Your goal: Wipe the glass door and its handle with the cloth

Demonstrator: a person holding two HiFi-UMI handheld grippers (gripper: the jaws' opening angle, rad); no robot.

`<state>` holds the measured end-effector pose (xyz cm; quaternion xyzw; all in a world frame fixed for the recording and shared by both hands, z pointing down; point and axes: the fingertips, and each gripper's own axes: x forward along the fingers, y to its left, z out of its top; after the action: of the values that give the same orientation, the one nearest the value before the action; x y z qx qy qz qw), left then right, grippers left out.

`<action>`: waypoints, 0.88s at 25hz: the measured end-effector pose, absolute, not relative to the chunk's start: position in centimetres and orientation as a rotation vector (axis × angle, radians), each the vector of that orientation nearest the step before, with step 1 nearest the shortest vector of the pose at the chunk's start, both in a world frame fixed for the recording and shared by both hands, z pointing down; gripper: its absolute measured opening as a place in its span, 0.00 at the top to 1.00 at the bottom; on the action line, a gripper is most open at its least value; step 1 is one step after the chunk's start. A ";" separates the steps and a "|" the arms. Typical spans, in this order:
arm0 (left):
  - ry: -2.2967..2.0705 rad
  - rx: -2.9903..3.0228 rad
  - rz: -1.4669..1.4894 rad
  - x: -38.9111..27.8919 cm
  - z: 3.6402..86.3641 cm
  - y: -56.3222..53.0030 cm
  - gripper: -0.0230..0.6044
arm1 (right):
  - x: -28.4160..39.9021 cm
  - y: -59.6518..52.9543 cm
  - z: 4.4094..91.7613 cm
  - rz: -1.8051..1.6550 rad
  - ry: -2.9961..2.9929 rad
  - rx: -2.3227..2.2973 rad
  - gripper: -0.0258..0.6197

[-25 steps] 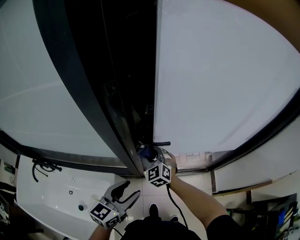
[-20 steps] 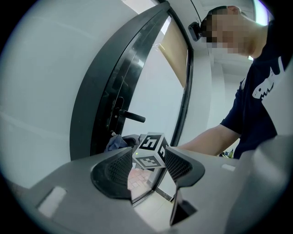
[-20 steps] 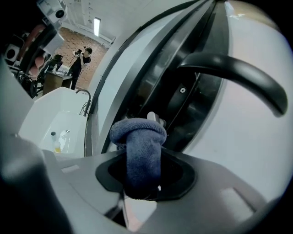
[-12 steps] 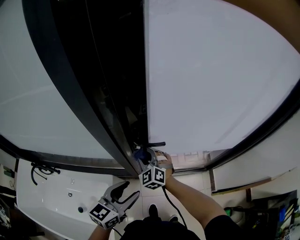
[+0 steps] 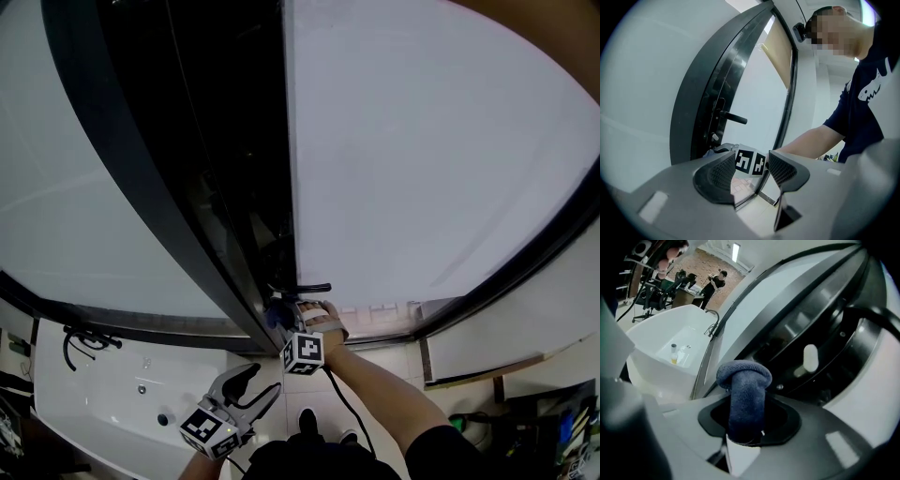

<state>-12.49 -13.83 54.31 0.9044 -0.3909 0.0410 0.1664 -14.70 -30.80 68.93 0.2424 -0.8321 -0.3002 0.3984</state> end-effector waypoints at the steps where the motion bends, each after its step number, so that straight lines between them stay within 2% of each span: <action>1: -1.117 2.569 0.113 -12.6 54.3 -13.7 0.61 | -14.6 -31.0 69.6 -0.756 -2.094 0.607 0.75; 12: -1.180 2.553 0.102 -13.7 53.6 -12.8 0.61 | -14.3 -29.4 69.6 -0.686 -2.166 0.579 0.75; 17: -1.182 2.577 0.074 -13.1 52.4 -12.8 0.61 | -11.4 -25.2 64.3 -0.498 -2.399 0.645 0.75; 22: -1.150 2.619 0.045 -11.4 51.8 -12.3 0.61 | -5.0 -21.6 57.3 -0.241 -2.630 0.782 0.75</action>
<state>-11.36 -12.34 51.78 0.9065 -0.3981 0.0154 0.1399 -5.04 -21.61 57.35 0.2785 -0.9370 -0.0860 0.1925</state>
